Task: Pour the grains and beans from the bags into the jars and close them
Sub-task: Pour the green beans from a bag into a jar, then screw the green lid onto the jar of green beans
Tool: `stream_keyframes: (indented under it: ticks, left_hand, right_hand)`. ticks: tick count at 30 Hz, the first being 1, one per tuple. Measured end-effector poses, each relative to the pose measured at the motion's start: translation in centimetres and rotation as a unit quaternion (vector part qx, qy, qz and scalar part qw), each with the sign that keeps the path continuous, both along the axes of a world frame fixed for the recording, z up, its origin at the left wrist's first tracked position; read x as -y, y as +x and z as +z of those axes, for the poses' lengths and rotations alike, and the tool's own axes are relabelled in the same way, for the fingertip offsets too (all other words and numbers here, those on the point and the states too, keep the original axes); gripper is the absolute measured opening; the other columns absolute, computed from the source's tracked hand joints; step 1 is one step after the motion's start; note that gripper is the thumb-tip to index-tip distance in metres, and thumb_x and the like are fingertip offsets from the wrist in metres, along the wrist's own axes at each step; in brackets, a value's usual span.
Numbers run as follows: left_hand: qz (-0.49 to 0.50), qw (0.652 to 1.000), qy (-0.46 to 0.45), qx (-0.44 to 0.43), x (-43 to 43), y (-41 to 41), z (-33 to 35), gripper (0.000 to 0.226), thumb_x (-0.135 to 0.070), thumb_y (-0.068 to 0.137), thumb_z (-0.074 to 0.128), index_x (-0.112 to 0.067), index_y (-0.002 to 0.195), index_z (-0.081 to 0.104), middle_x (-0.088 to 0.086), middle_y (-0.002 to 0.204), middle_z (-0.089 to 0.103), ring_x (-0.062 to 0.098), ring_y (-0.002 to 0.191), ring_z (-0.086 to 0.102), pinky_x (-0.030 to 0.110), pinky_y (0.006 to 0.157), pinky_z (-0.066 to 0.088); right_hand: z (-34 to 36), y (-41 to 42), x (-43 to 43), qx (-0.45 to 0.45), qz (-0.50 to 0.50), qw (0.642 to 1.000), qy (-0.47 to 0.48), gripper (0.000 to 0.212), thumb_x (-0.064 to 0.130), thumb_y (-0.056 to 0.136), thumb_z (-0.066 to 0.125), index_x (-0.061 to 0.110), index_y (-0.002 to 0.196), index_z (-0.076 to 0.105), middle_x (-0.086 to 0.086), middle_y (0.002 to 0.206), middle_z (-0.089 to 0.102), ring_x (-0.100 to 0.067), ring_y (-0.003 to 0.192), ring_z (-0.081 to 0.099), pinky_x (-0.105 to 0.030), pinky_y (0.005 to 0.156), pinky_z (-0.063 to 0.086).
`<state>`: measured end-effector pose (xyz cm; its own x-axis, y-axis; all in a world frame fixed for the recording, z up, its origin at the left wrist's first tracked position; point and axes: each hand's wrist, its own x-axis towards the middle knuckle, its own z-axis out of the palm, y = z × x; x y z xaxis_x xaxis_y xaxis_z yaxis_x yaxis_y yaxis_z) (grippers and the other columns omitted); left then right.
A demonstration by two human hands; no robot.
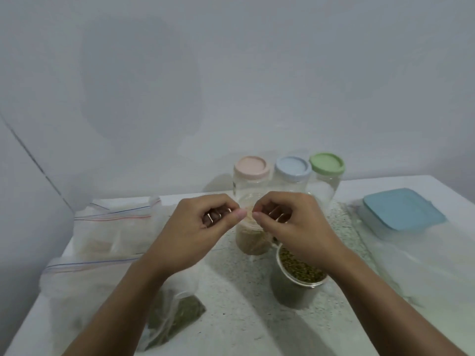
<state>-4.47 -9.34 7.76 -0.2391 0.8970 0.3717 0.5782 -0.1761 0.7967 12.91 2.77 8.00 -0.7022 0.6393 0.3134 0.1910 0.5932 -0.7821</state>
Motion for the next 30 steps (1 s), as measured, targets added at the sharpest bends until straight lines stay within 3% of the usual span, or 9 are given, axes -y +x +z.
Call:
stream_keyframes:
  ticks: [6,11,13,15,18,21,26,28,30]
  left_hand:
    - [0.034,0.999,-0.02,0.006,-4.2,6.3,-3.0,0.014,-0.041,0.092,0.064,-0.029,0.095,0.07,-0.005,0.094,0.067,0.02,0.092,0.064,0.03,0.074,0.052]
    - [0.093,0.991,-0.056,0.077,-5.9,10.5,-7.0,0.024,-0.045,0.098,0.054,-0.029,0.111,0.067,-0.015,0.109,0.067,0.008,0.108,0.065,0.024,0.092,0.053]
    - [0.102,0.983,-0.084,0.127,-6.3,11.6,-8.4,0.031,-0.055,0.1,0.051,-0.035,0.121,0.062,-0.017,0.116,0.068,0.005,0.113,0.064,0.026,0.095,0.052]
    - [0.095,0.974,-0.105,0.179,-6.4,12.8,-9.6,0.049,-0.065,0.091,0.051,-0.037,0.13,0.056,-0.014,0.123,0.068,0.005,0.117,0.064,0.025,0.095,0.051]
    - [0.109,0.964,-0.102,0.218,-6.0,14.0,-11.3,0.075,-0.077,0.076,0.064,-0.037,0.137,0.051,-0.016,0.128,0.065,0.005,0.118,0.064,0.029,0.094,0.055]
    - [0.113,0.963,-0.076,0.234,-5.2,15.0,-13.2,0.093,-0.078,0.069,0.073,-0.033,0.145,0.044,-0.017,0.136,0.061,0.006,0.126,0.059,0.023,0.098,0.052]
    - [0.097,0.973,-0.071,0.196,-5.4,14.7,-15.1,0.11,-0.061,0.061,0.089,-0.026,0.15,0.034,-0.015,0.144,0.055,0.009,0.136,0.051,0.017,0.105,0.043]
    - [0.103,0.975,-0.065,0.187,-5.7,14.3,-15.6,0.108,-0.047,0.056,0.096,-0.025,0.146,0.039,-0.013,0.139,0.059,0.01,0.132,0.055,0.016,0.103,0.045]
    - [0.107,0.977,-0.054,0.175,-5.8,14.0,-16.1,0.104,-0.035,0.055,0.096,-0.023,0.143,0.043,-0.012,0.137,0.061,0.011,0.13,0.057,0.016,0.101,0.046]
  right_hand:
    - [-1.9,7.1,-6.1,0.025,-0.02,0.999,0.017,0.013,0.017,0.088,0.076,0.027,0.079,0.073,0.011,0.07,0.07,-0.008,0.066,0.065,-0.02,0.062,0.05]
    - [-5.9,11.1,-10.9,0.166,-0.006,0.985,0.039,0.012,0.025,0.09,0.073,0.031,0.08,0.072,0.014,0.075,0.069,-0.003,0.072,0.064,-0.027,0.071,0.056]
    - [-7.4,11.8,-11.7,0.232,0.022,0.971,0.057,0.005,0.026,0.091,0.07,0.029,0.091,0.073,0.014,0.087,0.069,-0.004,0.082,0.063,-0.029,0.077,0.055]
    - [-9.0,12.3,-12.0,0.296,0.031,0.95,0.094,0.023,0.031,0.091,0.069,0.029,0.114,0.07,0.008,0.106,0.064,-0.012,0.101,0.059,-0.031,0.085,0.051]
    - [-10.7,12.6,-11.8,0.365,0.029,0.923,0.119,0.065,0.048,0.084,0.073,0.029,0.142,0.05,0.0,0.13,0.052,-0.022,0.122,0.048,-0.039,0.097,0.049]
    - [-12.2,12.9,-11.2,0.416,0.043,0.896,0.148,0.083,0.055,0.078,0.076,0.026,0.148,0.04,-0.003,0.136,0.048,-0.024,0.123,0.045,-0.041,0.098,0.05]
    - [-12.0,12.8,-11.7,0.418,0.046,0.898,0.131,0.074,0.058,0.07,0.084,0.024,0.128,0.053,0.001,0.117,0.052,-0.02,0.111,0.051,-0.035,0.089,0.053]
    - [-10.9,12.5,-11.9,0.372,0.05,0.919,0.119,0.051,0.046,0.075,0.084,0.026,0.113,0.056,0.011,0.095,0.052,-0.013,0.091,0.057,-0.024,0.069,0.05]
    - [-9.5,12.3,-11.8,0.301,0.055,0.944,0.122,0.02,0.032,0.087,0.075,0.034,0.099,0.059,0.021,0.073,0.046,-0.003,0.068,0.053,-0.016,0.055,0.037]
